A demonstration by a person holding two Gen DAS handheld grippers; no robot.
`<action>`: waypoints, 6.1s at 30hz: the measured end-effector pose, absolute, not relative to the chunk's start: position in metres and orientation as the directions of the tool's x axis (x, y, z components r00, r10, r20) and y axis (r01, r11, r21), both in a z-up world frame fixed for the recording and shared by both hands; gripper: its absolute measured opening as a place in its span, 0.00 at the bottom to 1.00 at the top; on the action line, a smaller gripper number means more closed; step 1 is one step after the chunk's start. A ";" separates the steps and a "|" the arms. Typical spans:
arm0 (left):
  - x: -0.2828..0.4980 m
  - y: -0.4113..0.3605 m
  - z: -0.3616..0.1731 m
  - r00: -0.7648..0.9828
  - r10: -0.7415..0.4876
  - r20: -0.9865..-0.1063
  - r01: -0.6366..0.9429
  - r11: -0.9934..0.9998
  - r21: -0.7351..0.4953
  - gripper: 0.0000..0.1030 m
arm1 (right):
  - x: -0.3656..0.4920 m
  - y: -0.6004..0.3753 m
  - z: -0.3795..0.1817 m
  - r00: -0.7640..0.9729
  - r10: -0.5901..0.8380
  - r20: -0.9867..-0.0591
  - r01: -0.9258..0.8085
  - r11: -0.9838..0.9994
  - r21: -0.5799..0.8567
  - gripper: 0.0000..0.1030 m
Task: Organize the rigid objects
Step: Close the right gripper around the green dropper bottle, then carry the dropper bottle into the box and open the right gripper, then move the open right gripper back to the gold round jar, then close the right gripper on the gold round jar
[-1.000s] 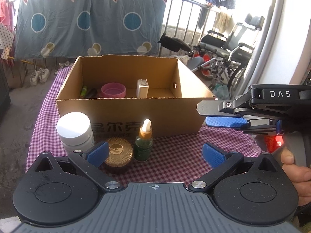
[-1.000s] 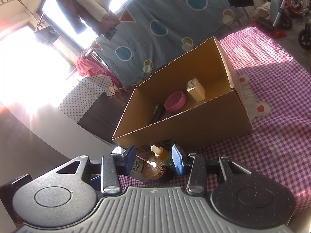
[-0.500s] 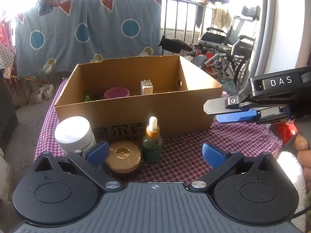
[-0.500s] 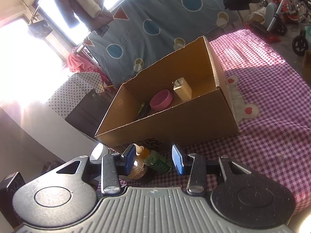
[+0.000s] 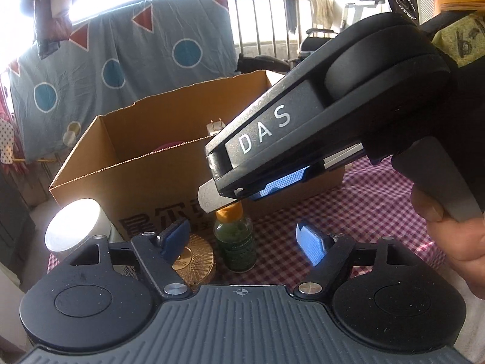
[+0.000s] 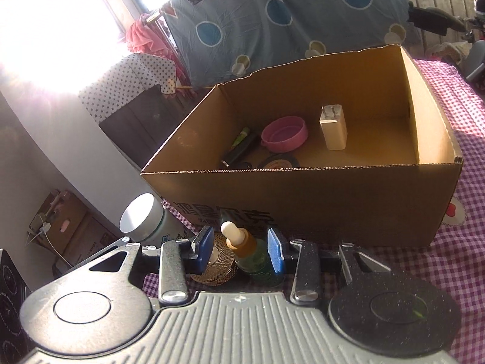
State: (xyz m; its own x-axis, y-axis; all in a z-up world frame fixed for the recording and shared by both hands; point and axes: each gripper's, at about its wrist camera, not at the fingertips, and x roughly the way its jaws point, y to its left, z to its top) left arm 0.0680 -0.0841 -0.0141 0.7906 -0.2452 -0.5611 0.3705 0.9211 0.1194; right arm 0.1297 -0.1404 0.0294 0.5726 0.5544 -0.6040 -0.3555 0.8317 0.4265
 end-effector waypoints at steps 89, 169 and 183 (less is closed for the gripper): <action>0.256 -0.112 0.074 0.640 -0.350 -0.684 0.312 0.932 -0.185 0.76 | 0.290 -0.223 0.120 0.592 0.510 -0.624 -0.396 0.859 0.326 0.27; 0.086 -0.061 -0.024 0.624 -0.325 -0.711 0.386 0.919 -0.082 0.97 | 0.147 -0.183 -0.009 0.446 0.683 -0.579 -0.197 0.706 0.681 0.40; 0.109 -0.059 -0.038 0.636 -0.294 -0.714 0.337 0.938 -0.086 0.93 | 0.172 -0.162 -0.015 0.416 0.708 -0.571 -0.260 0.695 0.671 0.36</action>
State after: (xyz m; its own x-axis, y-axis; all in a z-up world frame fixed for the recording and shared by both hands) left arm 0.1093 -0.0591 -0.0380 0.6357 -0.2937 -0.7139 0.3371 0.9376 -0.0856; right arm 0.1718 -0.1622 -0.0146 0.4159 0.7075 -0.5713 -0.2604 0.6946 0.6706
